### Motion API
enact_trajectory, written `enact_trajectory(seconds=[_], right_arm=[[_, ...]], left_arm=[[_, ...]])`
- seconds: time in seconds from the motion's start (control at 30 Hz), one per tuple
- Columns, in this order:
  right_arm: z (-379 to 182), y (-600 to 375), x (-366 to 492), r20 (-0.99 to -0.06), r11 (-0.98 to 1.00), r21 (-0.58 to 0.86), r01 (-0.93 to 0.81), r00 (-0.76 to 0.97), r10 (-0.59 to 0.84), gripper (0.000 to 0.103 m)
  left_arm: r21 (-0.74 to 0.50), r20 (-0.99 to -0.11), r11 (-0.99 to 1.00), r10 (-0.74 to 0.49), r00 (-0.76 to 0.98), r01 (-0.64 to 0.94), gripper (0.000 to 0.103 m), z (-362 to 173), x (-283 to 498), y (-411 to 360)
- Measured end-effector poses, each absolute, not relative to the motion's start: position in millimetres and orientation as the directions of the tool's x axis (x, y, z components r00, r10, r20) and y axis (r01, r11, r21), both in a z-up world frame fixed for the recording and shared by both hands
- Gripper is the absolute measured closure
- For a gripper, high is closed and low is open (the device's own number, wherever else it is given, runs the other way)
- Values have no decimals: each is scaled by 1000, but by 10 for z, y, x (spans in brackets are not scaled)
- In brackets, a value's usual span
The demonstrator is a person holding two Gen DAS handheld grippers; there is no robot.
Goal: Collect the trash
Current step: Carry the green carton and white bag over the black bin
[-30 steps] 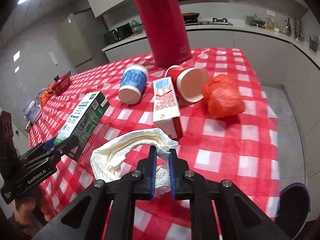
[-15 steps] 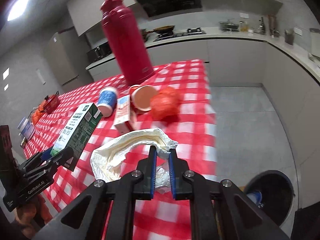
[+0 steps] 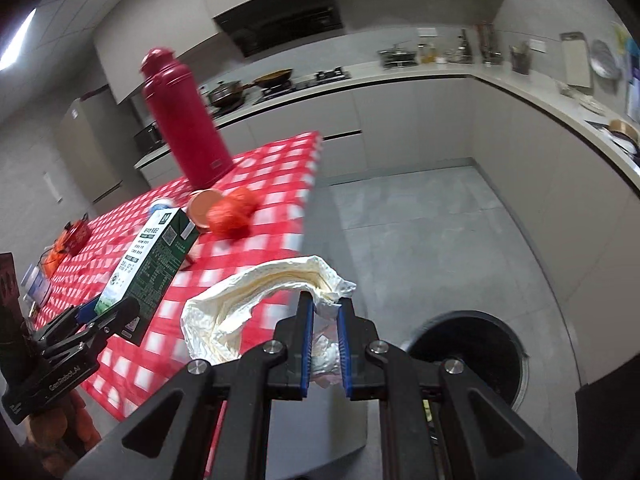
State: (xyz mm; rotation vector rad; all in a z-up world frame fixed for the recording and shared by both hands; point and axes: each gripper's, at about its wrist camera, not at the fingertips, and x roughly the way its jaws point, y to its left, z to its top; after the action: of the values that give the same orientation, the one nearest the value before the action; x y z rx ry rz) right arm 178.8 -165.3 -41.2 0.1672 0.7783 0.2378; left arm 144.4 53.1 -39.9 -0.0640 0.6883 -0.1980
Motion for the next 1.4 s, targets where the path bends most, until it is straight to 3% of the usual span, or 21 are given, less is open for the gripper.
enact_trajectory(seconds=[0.6, 1.4], right_arm=[[-576, -3195, 1246, -703, 972, 235, 30, 695, 149, 91], [-1376, -3700, 1529, -793, 979, 201, 41, 593, 138, 91]], left_arm=[[-135, -654, 931, -340, 676, 338, 47, -516, 1379, -818], [-159, -774, 927, -331, 541, 340, 47, -1221, 1477, -1508]])
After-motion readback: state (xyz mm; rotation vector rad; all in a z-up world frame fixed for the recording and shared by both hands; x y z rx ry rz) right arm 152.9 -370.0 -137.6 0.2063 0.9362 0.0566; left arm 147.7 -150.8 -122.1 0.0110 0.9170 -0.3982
